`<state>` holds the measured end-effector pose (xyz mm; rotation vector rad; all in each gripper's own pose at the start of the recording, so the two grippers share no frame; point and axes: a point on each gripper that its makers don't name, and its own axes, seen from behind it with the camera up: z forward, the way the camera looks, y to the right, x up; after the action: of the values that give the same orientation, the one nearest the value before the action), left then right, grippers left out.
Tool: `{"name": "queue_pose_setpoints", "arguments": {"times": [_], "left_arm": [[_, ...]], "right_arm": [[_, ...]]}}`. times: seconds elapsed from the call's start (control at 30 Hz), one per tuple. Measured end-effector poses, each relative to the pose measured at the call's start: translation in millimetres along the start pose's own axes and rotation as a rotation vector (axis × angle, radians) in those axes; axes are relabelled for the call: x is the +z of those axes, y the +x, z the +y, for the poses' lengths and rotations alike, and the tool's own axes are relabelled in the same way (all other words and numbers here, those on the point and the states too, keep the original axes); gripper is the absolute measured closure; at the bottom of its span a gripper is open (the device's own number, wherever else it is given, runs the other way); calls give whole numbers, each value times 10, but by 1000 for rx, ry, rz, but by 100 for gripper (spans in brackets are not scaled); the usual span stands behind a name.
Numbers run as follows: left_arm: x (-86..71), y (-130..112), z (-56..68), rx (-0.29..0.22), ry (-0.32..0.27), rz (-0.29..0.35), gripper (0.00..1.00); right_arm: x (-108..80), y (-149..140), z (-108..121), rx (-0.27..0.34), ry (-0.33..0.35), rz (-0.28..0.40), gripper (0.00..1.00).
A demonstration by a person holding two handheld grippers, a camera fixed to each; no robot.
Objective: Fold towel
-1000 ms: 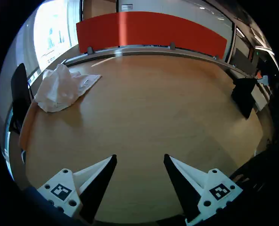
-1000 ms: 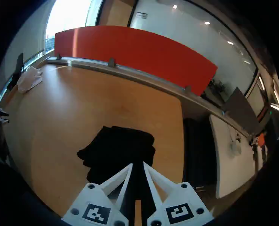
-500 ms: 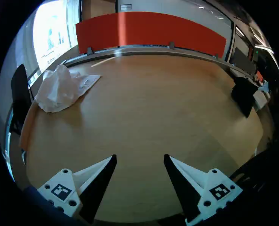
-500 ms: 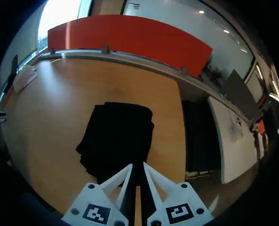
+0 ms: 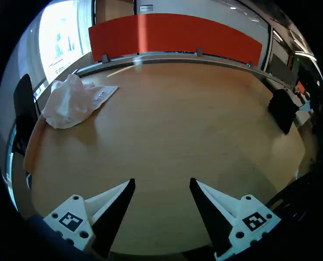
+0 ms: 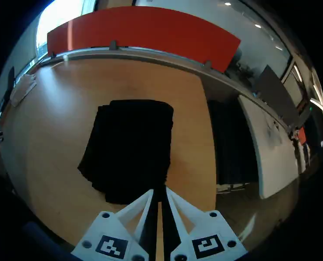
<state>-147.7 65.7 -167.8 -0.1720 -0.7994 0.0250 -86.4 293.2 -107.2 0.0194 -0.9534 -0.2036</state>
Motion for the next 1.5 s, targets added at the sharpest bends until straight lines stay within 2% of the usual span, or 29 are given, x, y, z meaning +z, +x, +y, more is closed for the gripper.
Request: {"name": "queue_pose_setpoints", "arguments": {"times": [0.63, 0.73, 0.77, 0.97, 1.1, 1.17, 1.23, 1.5], "left_arm": [[-20, -38, -48, -2, 7, -6, 7], [-19, -35, -59, -1, 8, -6, 7], [-19, -34, -62, -2, 8, -6, 7], [-16, -30, -69, -5, 6, -4, 7], [-15, -18, -72, -2, 5, -2, 7], [-14, -11, -69, -1, 3, -1, 7], [-15, -4, -71, -1, 2, 1, 7], [-24, 38, -87, -3, 1, 13, 7]], "right_arm": [[93, -138, -39, 15, -1, -29, 96], [82, -134, -32, 15, -10, -23, 92], [77, -133, -29, 14, -13, -21, 90], [25, -154, -53, 14, -22, -9, 43], [-10, -130, -123, 19, -12, 11, 26], [-25, -97, -166, 26, -6, 25, 12], [-40, -49, -202, 39, -1, 42, 8], [-114, 129, -274, 94, -7, 99, 8]]}}
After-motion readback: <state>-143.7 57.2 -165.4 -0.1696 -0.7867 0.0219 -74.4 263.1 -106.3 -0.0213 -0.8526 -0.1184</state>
